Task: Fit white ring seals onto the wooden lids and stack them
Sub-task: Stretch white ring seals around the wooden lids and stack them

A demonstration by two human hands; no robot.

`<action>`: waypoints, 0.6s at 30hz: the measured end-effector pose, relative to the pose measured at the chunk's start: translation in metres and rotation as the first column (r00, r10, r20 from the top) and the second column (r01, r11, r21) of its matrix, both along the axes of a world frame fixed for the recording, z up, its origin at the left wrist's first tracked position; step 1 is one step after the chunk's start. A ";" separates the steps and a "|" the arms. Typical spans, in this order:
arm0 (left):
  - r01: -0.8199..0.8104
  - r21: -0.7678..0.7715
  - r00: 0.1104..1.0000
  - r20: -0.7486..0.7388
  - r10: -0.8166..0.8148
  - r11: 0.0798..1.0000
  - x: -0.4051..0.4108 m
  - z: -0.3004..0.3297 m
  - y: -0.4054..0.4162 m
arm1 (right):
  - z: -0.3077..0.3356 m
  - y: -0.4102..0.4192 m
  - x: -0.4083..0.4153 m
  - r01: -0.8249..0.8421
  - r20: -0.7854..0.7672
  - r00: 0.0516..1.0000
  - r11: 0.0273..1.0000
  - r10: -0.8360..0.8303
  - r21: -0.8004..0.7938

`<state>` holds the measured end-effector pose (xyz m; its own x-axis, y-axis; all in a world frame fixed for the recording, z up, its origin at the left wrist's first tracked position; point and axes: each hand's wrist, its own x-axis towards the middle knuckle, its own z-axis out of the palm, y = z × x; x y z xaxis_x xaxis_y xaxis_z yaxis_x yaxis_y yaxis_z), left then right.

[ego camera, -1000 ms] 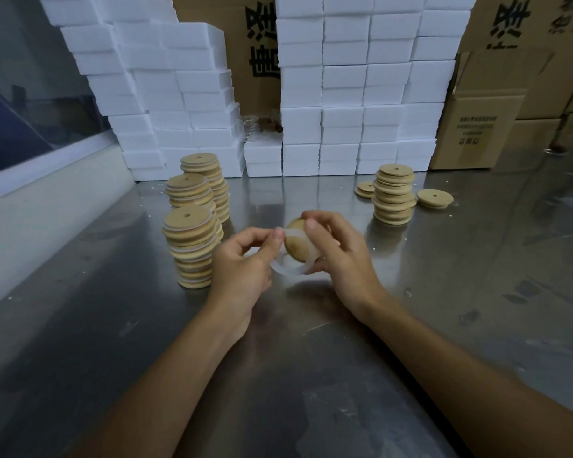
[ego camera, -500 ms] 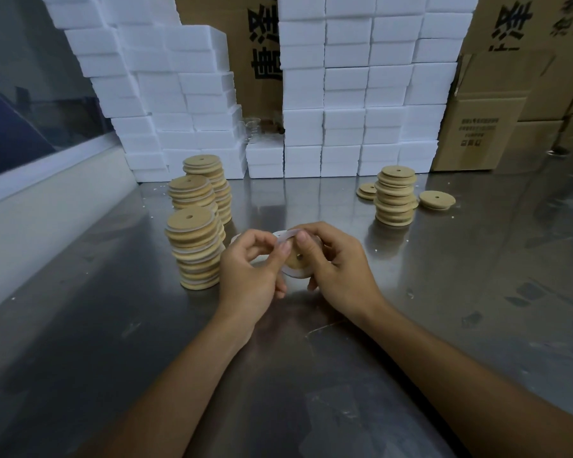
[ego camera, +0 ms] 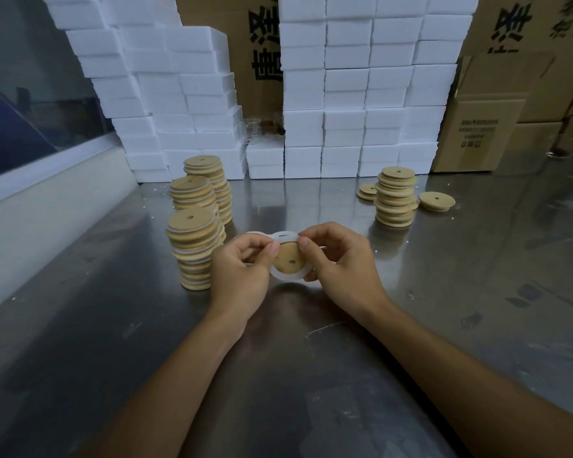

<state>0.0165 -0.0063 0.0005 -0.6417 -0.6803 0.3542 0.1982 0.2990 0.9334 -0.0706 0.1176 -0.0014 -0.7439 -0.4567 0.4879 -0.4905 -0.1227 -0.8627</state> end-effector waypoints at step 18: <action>-0.043 -0.369 0.992 0.094 0.083 0.928 0.004 0.003 -0.009 | -0.001 0.004 -0.002 0.000 -0.041 0.999 0.992 0.005 0.124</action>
